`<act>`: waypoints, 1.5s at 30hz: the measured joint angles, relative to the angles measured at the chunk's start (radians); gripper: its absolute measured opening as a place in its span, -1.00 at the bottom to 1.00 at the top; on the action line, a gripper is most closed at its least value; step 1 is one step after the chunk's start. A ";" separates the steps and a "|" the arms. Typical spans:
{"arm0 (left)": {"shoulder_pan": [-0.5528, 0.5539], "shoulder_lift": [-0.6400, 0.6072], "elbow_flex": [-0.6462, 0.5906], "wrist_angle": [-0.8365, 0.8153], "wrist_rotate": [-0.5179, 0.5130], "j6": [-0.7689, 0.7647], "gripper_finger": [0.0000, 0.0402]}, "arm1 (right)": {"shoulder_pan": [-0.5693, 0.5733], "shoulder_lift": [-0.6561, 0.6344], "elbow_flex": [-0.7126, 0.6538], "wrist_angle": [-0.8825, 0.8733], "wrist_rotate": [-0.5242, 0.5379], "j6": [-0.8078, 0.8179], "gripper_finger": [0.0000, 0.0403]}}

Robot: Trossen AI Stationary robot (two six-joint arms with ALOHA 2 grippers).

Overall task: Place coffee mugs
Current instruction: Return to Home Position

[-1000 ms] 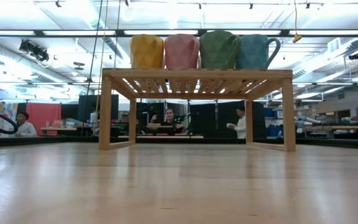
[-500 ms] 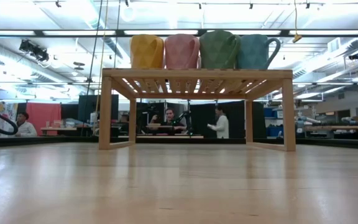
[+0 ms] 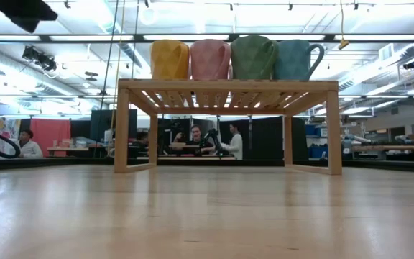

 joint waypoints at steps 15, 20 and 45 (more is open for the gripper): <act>0.270 -0.103 -0.223 0.719 0.328 0.636 -0.53 | -0.136 -0.298 -0.357 0.256 -0.009 0.030 -0.71; 0.420 -0.109 -0.223 0.725 0.348 0.726 -0.53 | -0.181 -0.379 -0.434 0.293 -0.056 0.031 -0.71; 0.887 -0.416 -0.223 0.475 0.712 0.734 -0.53 | -0.466 -0.533 -0.507 0.192 -0.282 0.041 -0.71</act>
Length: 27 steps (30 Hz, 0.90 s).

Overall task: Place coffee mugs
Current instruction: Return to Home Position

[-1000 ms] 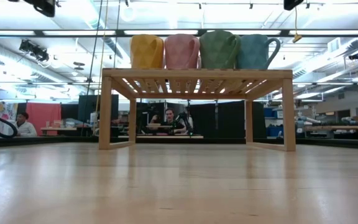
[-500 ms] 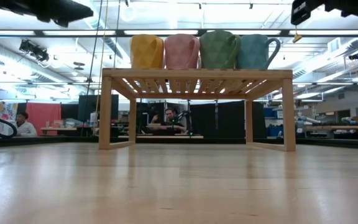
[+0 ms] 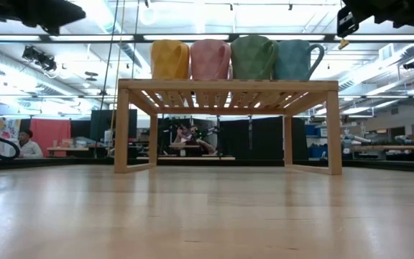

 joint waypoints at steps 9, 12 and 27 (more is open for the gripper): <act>0.000 -0.106 -0.006 -0.082 0.039 0.000 -0.53 | -0.073 0.000 0.000 0.002 -0.065 -0.003 -0.71; 0.000 -0.109 -0.052 -0.055 0.040 -0.001 -0.53 | -0.093 0.001 0.000 0.002 -0.092 -0.003 -0.71; 0.000 -0.107 -0.401 0.388 0.036 -0.027 -0.53 | -0.140 0.001 0.000 0.002 -0.171 0.012 -0.71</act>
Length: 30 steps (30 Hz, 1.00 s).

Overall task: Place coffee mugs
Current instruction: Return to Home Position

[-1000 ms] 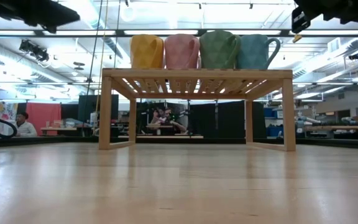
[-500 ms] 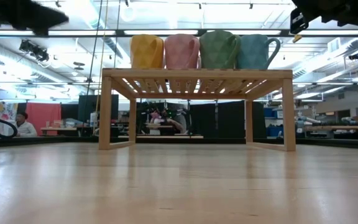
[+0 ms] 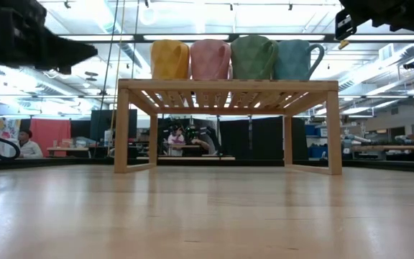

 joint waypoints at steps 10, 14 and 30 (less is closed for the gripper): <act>0.000 0.000 -0.033 0.027 0.000 -0.001 -0.53 | 0.000 0.000 0.000 -0.005 0.000 0.004 -0.71; 0.000 0.000 -0.033 0.012 -0.001 -0.007 -0.53 | 0.000 0.000 -0.005 0.001 0.000 0.004 -0.71; 0.000 0.000 -0.034 -0.001 -0.007 -0.035 -0.53 | 0.008 -0.044 -0.332 0.516 -0.128 0.154 -0.71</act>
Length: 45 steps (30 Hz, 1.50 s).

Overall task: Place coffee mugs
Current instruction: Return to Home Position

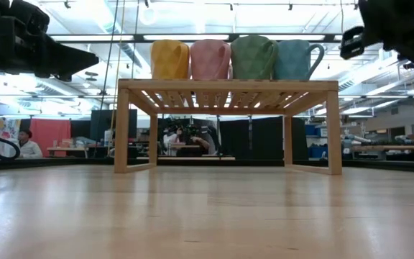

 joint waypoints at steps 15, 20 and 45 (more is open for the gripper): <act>0.000 0.000 0.000 0.000 -0.003 -0.019 -0.53 | 0.001 0.012 -0.022 -0.068 0.125 -0.037 -0.71; 0.000 0.000 0.000 0.000 -0.004 -0.018 -0.53 | 0.001 0.027 -0.022 -0.101 0.191 -0.049 -0.71; 0.000 0.000 0.000 -0.006 -0.004 -0.017 -0.53 | 0.001 0.086 -0.022 -0.250 0.322 0.003 -0.71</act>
